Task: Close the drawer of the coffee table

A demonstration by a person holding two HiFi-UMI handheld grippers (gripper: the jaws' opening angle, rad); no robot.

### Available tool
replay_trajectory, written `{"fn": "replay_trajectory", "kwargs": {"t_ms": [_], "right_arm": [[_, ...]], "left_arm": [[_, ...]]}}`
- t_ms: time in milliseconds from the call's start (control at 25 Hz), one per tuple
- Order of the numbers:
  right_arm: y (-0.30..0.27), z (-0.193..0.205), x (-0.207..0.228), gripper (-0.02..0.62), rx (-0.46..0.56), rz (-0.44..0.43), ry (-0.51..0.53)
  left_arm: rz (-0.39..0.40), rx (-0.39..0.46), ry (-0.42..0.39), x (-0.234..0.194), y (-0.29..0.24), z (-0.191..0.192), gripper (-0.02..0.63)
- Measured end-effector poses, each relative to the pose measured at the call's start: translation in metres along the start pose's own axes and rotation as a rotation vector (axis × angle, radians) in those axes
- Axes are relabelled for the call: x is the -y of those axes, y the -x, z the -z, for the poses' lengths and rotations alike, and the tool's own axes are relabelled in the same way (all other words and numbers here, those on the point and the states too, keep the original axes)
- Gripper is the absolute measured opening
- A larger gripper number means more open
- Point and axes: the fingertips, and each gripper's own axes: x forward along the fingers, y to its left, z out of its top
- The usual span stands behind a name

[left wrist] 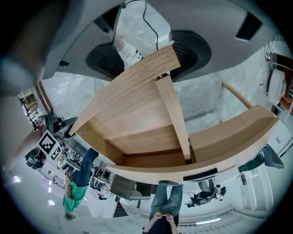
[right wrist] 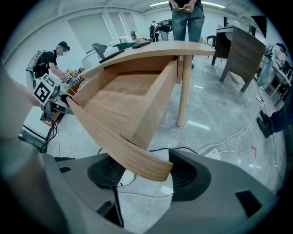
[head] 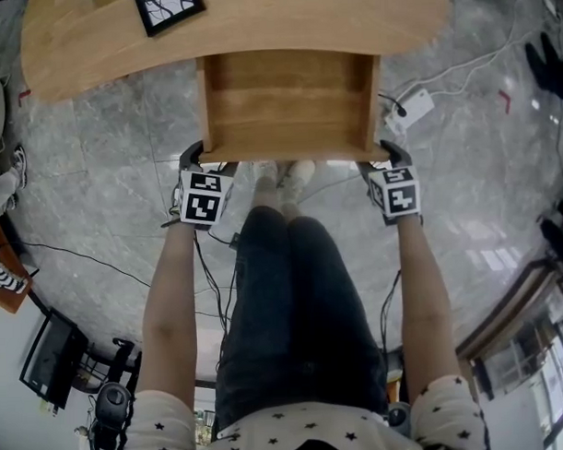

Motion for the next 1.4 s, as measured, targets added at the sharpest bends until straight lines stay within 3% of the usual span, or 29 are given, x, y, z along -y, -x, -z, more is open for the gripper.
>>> {"fn": "replay_trajectory", "kwargs": {"t_ms": [1400], "right_arm": [[-0.006,-0.032,0.017,0.282,-0.012,0.011,0.002]], "left_arm": [[-0.005,0.009,-0.003,-0.018,-0.007,-0.034,0.319]]}}
